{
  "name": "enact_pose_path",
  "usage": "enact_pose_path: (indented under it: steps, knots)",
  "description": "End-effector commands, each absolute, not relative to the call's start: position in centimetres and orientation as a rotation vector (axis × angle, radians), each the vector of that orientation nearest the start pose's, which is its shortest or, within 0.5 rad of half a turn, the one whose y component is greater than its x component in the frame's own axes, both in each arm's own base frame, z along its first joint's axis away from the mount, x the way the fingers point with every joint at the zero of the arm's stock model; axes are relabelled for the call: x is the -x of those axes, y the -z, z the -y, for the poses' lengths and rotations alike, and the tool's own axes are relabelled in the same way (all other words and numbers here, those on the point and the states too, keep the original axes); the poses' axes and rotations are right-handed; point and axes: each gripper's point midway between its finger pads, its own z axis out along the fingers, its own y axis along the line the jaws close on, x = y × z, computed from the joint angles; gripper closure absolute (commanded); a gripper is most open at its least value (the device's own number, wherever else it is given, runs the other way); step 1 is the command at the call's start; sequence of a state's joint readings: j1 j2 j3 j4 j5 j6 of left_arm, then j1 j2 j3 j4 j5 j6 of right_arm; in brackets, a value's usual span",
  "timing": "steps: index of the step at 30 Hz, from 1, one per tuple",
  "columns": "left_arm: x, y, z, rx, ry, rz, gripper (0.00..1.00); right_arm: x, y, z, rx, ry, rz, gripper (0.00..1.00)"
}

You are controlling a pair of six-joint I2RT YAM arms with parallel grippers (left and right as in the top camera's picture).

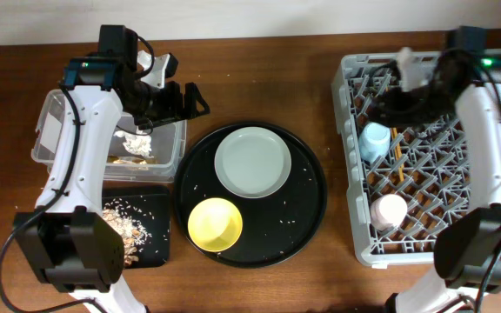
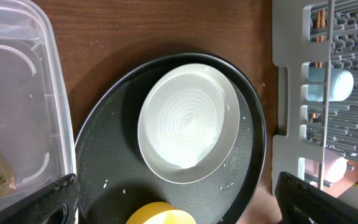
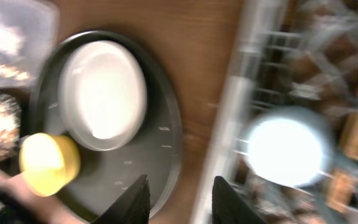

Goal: Sort waste into correct bins and load items into the dishwasher rack
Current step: 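Move the right gripper to the white plate's rim on the tray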

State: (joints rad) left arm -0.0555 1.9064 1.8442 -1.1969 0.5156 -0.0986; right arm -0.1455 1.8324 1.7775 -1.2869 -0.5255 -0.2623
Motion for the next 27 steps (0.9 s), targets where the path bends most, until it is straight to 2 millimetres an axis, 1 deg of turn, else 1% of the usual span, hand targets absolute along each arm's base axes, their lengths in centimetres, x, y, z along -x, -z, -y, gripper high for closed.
enact_pose_path:
  steps: [1,3,7,11,13,16,19,21,24,27]
  knots:
    - [-41.9,-20.4,10.5,-0.048,0.757,-2.754,0.00,-38.7,-20.4,-9.1,0.324,-0.831,-2.718,0.68]
    - [-41.9,-20.4,10.5,-0.048,0.757,-2.754,0.00,-39.0,-19.1,-10.8,0.292,-0.779,-2.766,0.67]
    - [-41.9,-20.4,10.5,-0.048,0.757,-2.754,0.00,-39.6,-16.3,-12.6,0.230,-0.611,-2.823,0.66]
    - [-41.9,-20.4,10.5,-0.048,0.757,-2.754,0.00,-39.7,-14.2,-14.4,0.287,-0.526,-2.815,0.59]
    - [-41.9,-20.4,10.5,-0.048,0.757,-2.754,0.00,-39.6,-12.7,-14.8,0.312,-0.469,-2.818,0.52]
    - [-41.9,-20.4,10.5,-0.048,0.757,-2.754,0.00,-39.6,-10.8,-15.8,0.351,-0.467,-2.795,0.50]
    - [-41.9,-20.4,10.5,-0.048,0.757,-2.754,0.00,-39.4,-8.1,-16.9,0.390,-0.471,-2.755,0.50]
    - [-41.9,-20.4,10.5,-0.048,0.757,-2.754,0.00,-39.3,-6.2,-17.0,0.402,-0.439,-2.734,0.51]
    - [-41.9,-20.4,10.5,-0.048,0.757,-2.754,0.00,-38.8,-4.2,-17.4,0.422,-0.428,-2.706,0.55]
    - [-41.9,-20.4,10.5,-0.048,0.757,-2.754,0.00,-38.4,-3.5,-18.1,0.448,-0.433,-2.688,0.57]
